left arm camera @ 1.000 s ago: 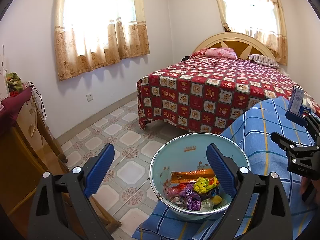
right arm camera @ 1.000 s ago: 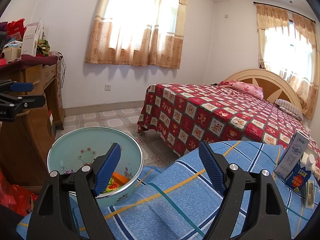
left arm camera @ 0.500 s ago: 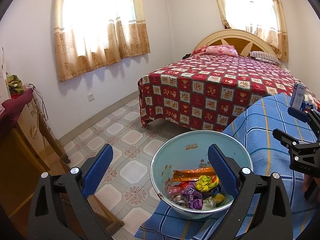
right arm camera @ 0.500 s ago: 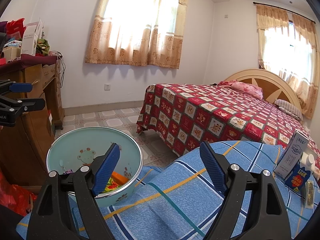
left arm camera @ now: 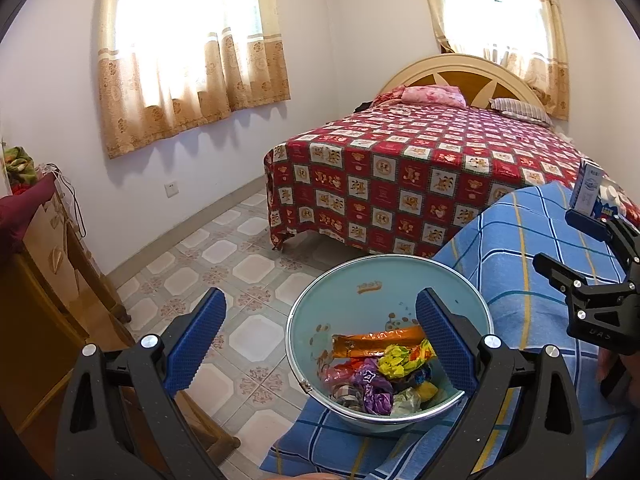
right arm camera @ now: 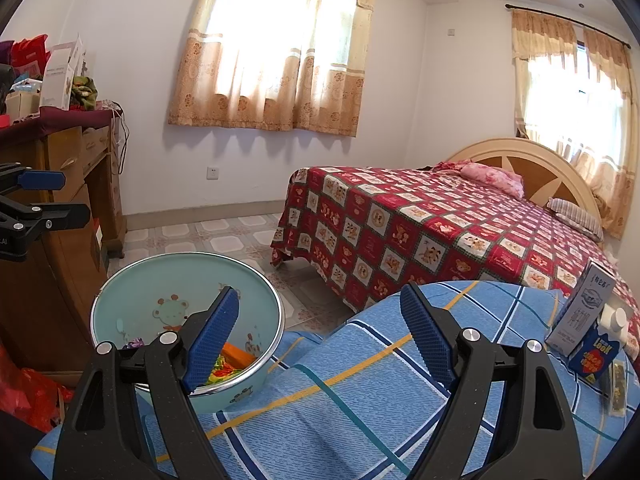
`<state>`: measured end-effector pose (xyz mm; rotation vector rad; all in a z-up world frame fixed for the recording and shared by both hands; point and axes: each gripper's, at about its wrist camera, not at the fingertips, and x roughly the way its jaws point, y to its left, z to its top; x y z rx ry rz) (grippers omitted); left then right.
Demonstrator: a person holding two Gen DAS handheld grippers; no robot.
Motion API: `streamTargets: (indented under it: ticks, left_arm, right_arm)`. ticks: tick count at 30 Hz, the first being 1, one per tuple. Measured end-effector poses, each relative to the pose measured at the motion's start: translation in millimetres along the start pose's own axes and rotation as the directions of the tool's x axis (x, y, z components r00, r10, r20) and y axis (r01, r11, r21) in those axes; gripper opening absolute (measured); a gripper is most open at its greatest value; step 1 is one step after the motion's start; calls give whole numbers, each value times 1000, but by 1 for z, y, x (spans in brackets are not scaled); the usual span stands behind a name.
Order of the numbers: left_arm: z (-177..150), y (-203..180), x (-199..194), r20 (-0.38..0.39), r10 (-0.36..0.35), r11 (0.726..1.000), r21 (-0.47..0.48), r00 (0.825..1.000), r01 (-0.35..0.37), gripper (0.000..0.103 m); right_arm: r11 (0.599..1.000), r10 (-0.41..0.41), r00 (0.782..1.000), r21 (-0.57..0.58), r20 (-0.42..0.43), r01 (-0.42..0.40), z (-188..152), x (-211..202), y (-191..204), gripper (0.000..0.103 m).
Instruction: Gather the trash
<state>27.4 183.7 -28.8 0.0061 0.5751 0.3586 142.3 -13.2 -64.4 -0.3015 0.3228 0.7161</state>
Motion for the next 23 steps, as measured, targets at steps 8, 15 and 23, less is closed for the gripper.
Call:
streamTargets:
  ticks: [8,15,23]
  left_arm:
    - [-2,-1,5,-17,12,1000,-7,1000,-12,97]
    - [-2,-3,3,-14,5,1000,-6,1000,-5,97]
    - [-3,-1,3,-16,-9,1000,-19,1000,8,97]
  right_arm:
    - [1000,0,1000,0,1,0,-1,0,-1,82]
    - [1000,1,1000,-1,1,-1,0,0,1,82]
    - [1000,1,1000,0,1,-1,-2,1,-3,84]
